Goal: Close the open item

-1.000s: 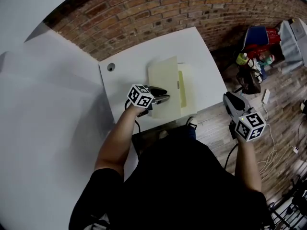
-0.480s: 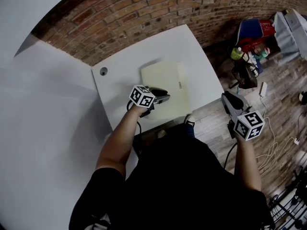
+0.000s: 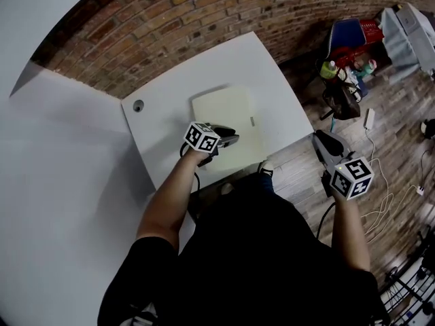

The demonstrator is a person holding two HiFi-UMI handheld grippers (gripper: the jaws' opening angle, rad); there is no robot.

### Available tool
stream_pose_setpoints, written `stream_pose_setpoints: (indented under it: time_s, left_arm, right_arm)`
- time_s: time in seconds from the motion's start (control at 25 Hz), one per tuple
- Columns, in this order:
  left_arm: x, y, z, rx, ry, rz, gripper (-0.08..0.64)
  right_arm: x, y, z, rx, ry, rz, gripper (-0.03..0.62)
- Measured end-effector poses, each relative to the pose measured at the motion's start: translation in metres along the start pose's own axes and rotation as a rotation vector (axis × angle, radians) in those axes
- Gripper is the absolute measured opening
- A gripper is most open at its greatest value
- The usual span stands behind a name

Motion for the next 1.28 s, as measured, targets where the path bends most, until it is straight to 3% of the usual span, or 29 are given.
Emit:
stream_pose_setpoints:
  time_s: [0.48, 0.8, 1.28]
  left_arm:
    - [-0.004, -0.007, 0.027, -0.088, -0.011, 0.042, 0.104]
    - [-0.006, -0.009, 0.047, -0.2, -0.082, 0.151, 0.104]
    - [-0.01, -0.011, 0.065, -0.291, -0.157, 0.222, 0.103]
  right_arm:
    - [0.012, 0.005, -0.003, -0.033, 0.004, 0.021, 0.055]
    - [0.024, 0.006, -0.003, -0.02, 0.01, 0.028, 0.055]
    - [0.035, 0.011, 0.002, -0.037, 0.011, 0.045, 0.055]
Point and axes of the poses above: the fingertips, and each gripper's own axes: z forward along the fingers, x to its right, y out of its underside, the point moved 9 cm from there along -z, backward along the fingers, and after that the axes turned 3 degrees about y, right-handed, at the moved point
